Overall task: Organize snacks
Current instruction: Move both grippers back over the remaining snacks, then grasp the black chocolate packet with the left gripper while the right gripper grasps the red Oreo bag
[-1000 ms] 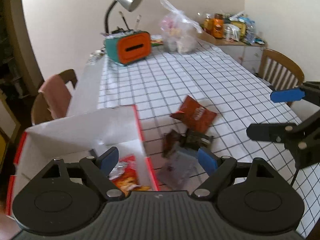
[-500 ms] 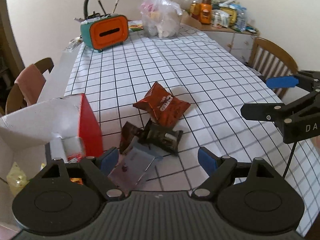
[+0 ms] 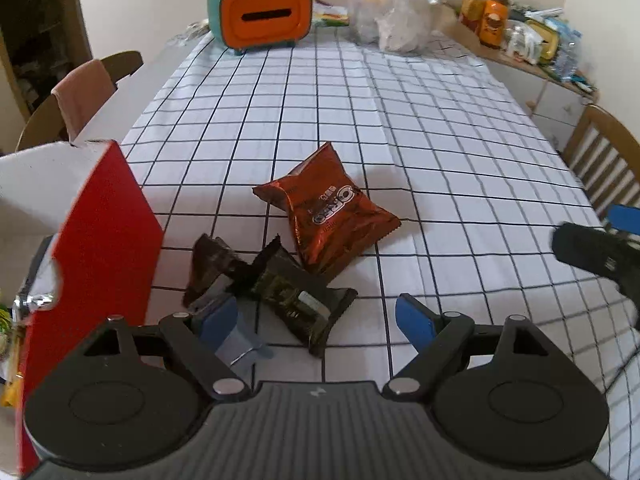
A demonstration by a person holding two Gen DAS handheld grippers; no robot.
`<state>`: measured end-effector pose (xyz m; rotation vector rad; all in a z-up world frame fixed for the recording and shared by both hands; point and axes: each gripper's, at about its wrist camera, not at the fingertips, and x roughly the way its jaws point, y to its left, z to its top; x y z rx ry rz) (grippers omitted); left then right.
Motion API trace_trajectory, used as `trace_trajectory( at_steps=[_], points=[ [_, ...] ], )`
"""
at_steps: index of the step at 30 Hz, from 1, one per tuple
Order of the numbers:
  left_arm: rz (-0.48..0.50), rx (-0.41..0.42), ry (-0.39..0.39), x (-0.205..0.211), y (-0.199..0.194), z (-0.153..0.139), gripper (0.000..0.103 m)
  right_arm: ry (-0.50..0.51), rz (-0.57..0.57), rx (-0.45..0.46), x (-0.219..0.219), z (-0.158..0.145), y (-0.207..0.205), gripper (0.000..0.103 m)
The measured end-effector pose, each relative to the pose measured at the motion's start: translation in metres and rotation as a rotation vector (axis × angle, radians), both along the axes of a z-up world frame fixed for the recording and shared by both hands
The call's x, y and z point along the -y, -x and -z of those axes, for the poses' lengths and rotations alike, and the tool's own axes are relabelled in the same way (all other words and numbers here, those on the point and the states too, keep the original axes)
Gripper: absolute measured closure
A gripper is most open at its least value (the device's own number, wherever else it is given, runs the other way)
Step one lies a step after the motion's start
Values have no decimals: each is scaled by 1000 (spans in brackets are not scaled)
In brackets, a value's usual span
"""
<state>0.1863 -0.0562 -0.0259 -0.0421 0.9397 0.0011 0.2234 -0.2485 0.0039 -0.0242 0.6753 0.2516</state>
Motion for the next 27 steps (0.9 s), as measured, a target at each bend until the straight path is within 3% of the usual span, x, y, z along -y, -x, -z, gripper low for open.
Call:
trace_trajectory(
  at_steps=[5, 11, 17, 21, 27],
  points=[
    [-98, -50, 5, 1, -21, 17, 21, 3, -2, -6, 3, 5, -4, 3],
    [-148, -71, 12, -1, -34, 26, 25, 6, -5, -21, 1, 12, -12, 3],
    [-179, -114, 40, -12, -39, 34, 50, 4, -8, -34, -9, 18, -22, 5],
    [-175, -99, 51, -17, -35, 34, 65, 2, -21, -35, -22, 17, -31, 6],
    [-147, -82, 103, -26, -24, 32, 69, 5, -50, -46, -51, 20, -50, 8]
  ],
)
